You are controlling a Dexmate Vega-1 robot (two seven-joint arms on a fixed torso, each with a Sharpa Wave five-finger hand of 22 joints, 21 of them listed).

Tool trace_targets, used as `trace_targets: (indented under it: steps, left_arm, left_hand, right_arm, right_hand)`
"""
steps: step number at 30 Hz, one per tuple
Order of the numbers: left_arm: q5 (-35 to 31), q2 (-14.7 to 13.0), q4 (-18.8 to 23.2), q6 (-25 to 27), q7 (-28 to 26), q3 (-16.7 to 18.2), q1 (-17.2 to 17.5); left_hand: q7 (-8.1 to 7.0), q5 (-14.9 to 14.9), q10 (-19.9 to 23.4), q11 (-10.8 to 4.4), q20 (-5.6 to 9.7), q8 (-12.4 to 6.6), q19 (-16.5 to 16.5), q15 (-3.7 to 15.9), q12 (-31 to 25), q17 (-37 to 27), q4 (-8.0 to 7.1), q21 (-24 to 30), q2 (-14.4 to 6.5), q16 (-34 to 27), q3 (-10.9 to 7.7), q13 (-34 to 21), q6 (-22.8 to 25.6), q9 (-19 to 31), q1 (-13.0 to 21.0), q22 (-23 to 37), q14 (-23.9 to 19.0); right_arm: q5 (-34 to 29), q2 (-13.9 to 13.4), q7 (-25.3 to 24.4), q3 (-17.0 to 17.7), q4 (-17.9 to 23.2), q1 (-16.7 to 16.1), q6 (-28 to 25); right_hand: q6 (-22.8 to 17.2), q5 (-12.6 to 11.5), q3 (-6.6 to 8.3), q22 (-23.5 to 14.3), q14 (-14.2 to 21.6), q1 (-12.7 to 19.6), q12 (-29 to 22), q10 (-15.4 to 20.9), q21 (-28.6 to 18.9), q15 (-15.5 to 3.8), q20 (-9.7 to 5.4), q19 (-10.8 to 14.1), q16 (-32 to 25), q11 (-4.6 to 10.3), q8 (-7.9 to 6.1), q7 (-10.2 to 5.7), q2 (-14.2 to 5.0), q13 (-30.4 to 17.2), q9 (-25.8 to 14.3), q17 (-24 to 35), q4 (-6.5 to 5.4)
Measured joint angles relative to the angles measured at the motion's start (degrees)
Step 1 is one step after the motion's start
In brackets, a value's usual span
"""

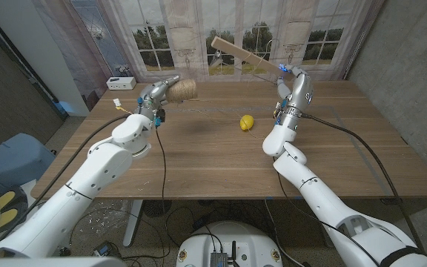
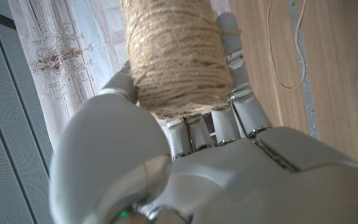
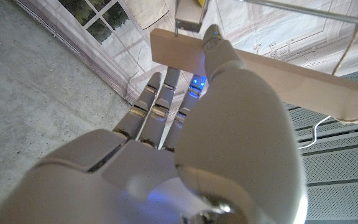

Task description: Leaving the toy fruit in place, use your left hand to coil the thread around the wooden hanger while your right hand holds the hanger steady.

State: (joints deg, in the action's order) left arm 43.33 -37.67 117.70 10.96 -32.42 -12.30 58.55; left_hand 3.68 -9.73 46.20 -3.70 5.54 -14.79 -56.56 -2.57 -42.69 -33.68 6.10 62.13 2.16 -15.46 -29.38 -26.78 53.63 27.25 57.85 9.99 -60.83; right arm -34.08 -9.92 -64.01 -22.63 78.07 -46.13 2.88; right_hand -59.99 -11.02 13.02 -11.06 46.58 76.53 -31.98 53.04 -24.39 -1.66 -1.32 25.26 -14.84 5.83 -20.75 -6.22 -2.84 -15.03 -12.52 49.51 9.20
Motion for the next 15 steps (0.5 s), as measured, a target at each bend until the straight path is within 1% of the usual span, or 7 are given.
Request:
trace_targets:
  steps: [8, 11, 15]
  left_arm:
    - [-1.7, 0.0, -1.0, 1.7, -1.5, 0.9, -2.4]
    - [-2.3, 0.0, -1.5, 2.4, -1.7, 1.1, -3.4]
    - [-3.1, -0.1, -2.3, 3.3, -1.6, 1.1, -5.3]
  left_hand:
    - [0.0, 0.0, 0.0, 0.0, 0.0, 0.0, 0.0, -0.01, 0.0, 0.0, 0.0, 0.0, 0.0, 0.0, 0.0, 0.0, 0.0, 0.0, 0.0, 0.0, 0.0]
    - [0.0, 0.0, 0.0, 0.0, 0.0, 0.0, 0.0, -0.01, 0.0, -0.1, 0.0, 0.0, 0.0, 0.0, 0.0, 0.0, 0.0, 0.0, 0.0, 0.0, 0.0]
    - [0.01, 0.0, 0.0, 0.0, 0.0, 0.0, 0.0, -0.09, 0.0, -0.2, 0.0, 0.4, 0.0, 0.0, 0.0, 0.0, 0.0, 0.0, 0.0, 0.0, -0.1]
  right_arm:
    - [-2.5, -1.6, 0.0, -1.8, 0.4, -0.4, 0.8]
    - [-3.7, -2.8, 0.0, -3.4, 0.5, -0.3, 0.7]
    - [-4.7, -4.0, 0.0, -5.3, 0.6, 0.2, 0.1]
  right_hand:
    - [0.0, -0.2, 0.0, 0.0, 0.0, 0.0, 0.0, 0.0, 0.0, -0.01, 0.0, 0.0, 0.1, 0.0, 0.02, 0.0, 0.0, 0.0, 0.0, 0.0, 0.0]
    - [0.0, -0.3, 0.0, 0.0, 0.0, 0.0, 0.0, 0.0, 0.0, -0.01, 0.0, 0.0, 0.1, 0.0, 0.16, 0.0, 0.0, 0.0, 0.0, -0.1, 0.0]
    - [-0.1, -0.3, 0.0, 0.0, 0.0, 0.0, 0.0, 0.0, 0.0, -0.01, 0.0, 0.0, 0.2, 0.0, -0.04, -0.13, 0.0, 0.0, 0.1, -0.2, 0.0]
